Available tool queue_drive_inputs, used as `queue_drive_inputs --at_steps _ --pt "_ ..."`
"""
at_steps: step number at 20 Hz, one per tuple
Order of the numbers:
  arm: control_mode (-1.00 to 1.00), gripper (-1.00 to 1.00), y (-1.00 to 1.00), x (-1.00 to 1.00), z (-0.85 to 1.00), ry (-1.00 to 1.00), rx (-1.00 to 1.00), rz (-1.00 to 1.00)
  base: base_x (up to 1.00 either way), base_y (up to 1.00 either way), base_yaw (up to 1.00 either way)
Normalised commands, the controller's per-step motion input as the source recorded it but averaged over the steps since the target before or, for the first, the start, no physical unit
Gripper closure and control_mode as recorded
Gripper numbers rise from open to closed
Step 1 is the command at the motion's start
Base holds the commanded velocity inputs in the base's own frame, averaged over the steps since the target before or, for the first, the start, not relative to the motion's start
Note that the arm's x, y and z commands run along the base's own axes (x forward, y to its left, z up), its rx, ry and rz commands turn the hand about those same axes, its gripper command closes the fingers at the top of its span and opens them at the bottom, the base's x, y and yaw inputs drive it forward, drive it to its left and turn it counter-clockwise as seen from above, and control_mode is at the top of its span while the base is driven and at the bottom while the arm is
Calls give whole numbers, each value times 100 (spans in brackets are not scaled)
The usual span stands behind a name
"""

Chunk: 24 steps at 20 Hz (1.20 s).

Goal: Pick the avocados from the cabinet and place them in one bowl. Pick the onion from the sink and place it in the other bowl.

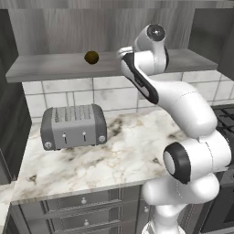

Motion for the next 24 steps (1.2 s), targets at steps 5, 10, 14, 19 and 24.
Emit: queue_drive_inputs --at_steps 5,10,14,19,24 --pt "-100 -100 0 35 -7 1 0 0 0 0 0" --pt "-100 -100 5 27 0 2 0 0 0 0 0" --pt "-100 -100 3 20 0 1 0 0 0 0 0" --pt "-100 -100 2 20 -5 2 0 0 0 0 0" --pt "-100 -100 5 29 -4 1 0 0 0 0 0"
